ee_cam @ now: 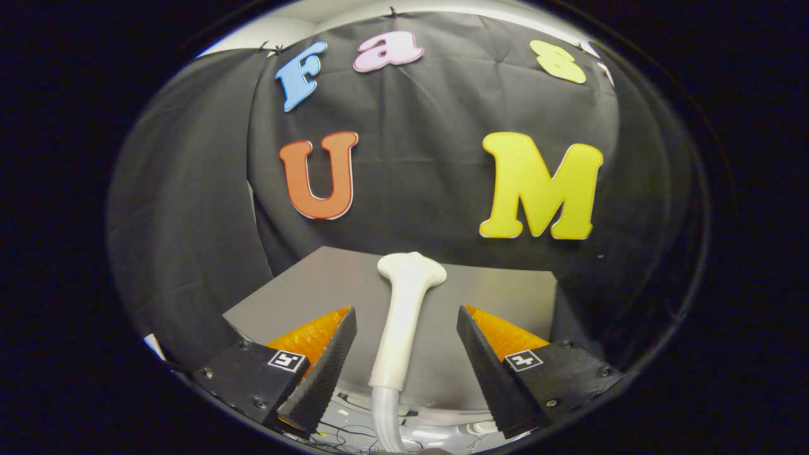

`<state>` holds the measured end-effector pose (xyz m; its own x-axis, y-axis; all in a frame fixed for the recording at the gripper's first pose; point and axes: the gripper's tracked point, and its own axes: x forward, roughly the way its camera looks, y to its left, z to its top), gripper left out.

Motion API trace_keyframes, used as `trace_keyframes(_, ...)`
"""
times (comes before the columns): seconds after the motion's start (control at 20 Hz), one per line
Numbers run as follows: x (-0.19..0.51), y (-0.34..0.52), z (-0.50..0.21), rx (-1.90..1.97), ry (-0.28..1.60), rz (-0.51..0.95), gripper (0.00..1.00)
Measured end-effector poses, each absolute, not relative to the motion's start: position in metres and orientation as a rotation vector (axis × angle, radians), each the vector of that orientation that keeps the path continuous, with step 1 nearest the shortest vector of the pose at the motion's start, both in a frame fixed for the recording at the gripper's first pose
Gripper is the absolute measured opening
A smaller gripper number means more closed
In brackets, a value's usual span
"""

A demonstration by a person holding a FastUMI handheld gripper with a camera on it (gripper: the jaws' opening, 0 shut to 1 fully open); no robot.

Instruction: Iron the clothes twice with a garment steamer, once on the left side and once on the right side.

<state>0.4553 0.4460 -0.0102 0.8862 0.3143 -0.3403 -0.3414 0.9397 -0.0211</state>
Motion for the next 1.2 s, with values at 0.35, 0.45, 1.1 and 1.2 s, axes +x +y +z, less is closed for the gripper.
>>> trace_keyframes(0.35, 0.499, 0.46, -0.055, -0.08, 0.537, 0.32, 0.94)
trace_keyframes(0.45, 0.5, 0.468, -0.062, -0.058, 0.577, 0.336, 0.82)
trace_keyframes(1.1, 0.483, 0.453, -0.039, 0.007, 0.53, 0.346, 0.37)
trace_keyframes(1.2, 0.468, 0.445, -0.026, 0.027, 0.483, 0.348, 0.36)
